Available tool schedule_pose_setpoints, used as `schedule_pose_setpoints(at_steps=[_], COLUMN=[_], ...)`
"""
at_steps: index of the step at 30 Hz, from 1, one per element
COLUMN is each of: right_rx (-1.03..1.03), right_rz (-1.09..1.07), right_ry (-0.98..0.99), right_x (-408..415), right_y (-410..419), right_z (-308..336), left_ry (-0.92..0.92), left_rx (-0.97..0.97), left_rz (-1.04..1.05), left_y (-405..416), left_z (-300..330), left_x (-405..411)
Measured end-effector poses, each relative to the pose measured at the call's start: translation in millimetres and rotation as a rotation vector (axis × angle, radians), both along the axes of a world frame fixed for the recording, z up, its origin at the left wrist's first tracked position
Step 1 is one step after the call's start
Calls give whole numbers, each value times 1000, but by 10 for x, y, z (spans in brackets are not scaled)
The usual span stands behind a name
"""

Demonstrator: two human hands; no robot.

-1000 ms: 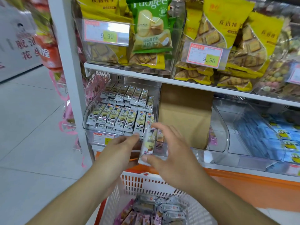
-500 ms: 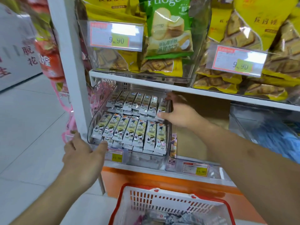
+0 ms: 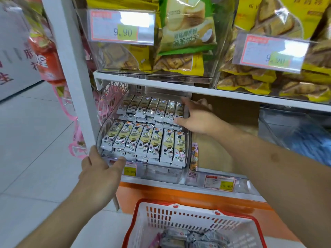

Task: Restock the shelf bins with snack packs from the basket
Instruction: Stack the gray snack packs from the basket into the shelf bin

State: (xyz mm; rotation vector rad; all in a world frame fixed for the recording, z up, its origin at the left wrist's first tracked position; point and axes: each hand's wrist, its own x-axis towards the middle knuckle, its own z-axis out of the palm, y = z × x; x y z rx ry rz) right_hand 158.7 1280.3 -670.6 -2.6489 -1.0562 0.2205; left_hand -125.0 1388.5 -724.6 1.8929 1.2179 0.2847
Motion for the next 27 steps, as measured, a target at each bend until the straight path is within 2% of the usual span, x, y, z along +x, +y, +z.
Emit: schedule_pose_setpoints(at_steps=[8,12,14,17,19,23,27], right_rx=[157,424,513,505,370,-206,-442], right_rz=[62,171,218,254,248,170,64], right_ry=[-26,-45,-40,14,111,344,492], right_x=[-152,-587,-851,-1140,-1235,-1271,-1353], right_y=[-396,-923,-1237,-1657,-1922,-2440,-2865], right_z=[-7,-16,-105,-478,-830,-1638,-2289], left_ry=[9,24,36,96,162,320,495], left_rx=[-1,36,58,45,4,93,78], left_rz=[16,-16,-49,-137,-228,-379,-457], left_y=[-104,-276,-404,-614,-795,-1117,-1179], left_z=[40,42,17,-143,-368,-973,-1557], left_x=[-12,-67,-97,-138,-166,-317,-548])
